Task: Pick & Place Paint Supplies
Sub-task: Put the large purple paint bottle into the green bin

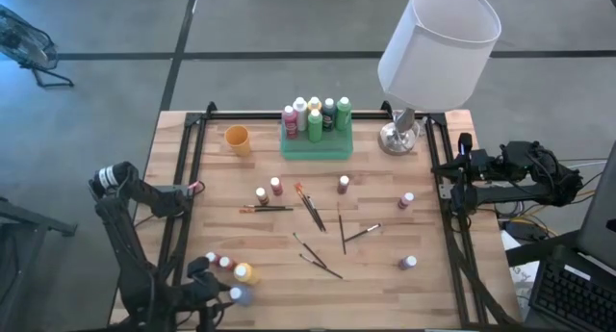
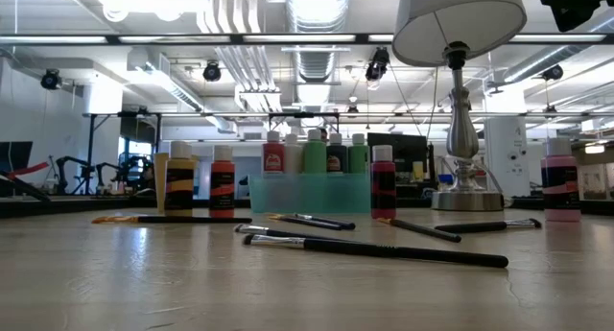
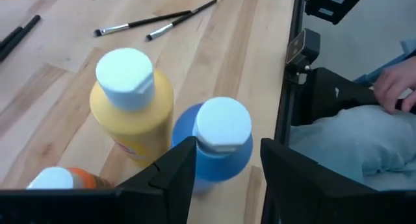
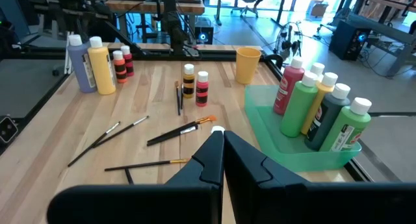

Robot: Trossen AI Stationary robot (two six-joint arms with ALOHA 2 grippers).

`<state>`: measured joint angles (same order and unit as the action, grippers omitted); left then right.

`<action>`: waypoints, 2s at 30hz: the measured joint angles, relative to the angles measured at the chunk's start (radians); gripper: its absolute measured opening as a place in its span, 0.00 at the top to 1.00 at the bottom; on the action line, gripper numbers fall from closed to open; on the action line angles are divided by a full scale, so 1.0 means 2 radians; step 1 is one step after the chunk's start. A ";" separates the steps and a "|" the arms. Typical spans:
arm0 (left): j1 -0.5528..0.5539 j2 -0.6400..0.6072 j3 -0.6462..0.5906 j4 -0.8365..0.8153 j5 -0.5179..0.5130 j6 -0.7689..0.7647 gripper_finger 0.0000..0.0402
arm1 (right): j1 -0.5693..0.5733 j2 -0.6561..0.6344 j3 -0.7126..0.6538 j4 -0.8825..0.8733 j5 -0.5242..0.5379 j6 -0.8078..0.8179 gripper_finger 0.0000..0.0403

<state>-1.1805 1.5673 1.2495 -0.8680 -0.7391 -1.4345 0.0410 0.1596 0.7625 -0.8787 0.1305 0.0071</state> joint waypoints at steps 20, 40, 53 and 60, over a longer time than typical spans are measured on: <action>0.021 0.001 -0.006 0.004 -0.011 0.023 0.56 | 0.000 0.000 0.000 0.000 0.000 0.000 0.98; 0.031 0.022 -0.007 0.032 -0.006 0.038 0.56 | 0.000 0.000 0.000 0.000 0.000 0.000 0.98; 0.031 0.022 -0.006 0.031 -0.003 0.040 0.69 | 0.000 0.000 0.000 0.000 0.000 0.000 0.98; 0.031 0.020 -0.006 0.031 0.001 0.039 0.67 | 0.000 0.000 0.000 0.000 0.000 0.000 0.98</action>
<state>-1.1192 1.6072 1.2366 -0.8068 -0.7364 -1.3558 0.0410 0.1596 0.7628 -0.8787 0.1307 0.0071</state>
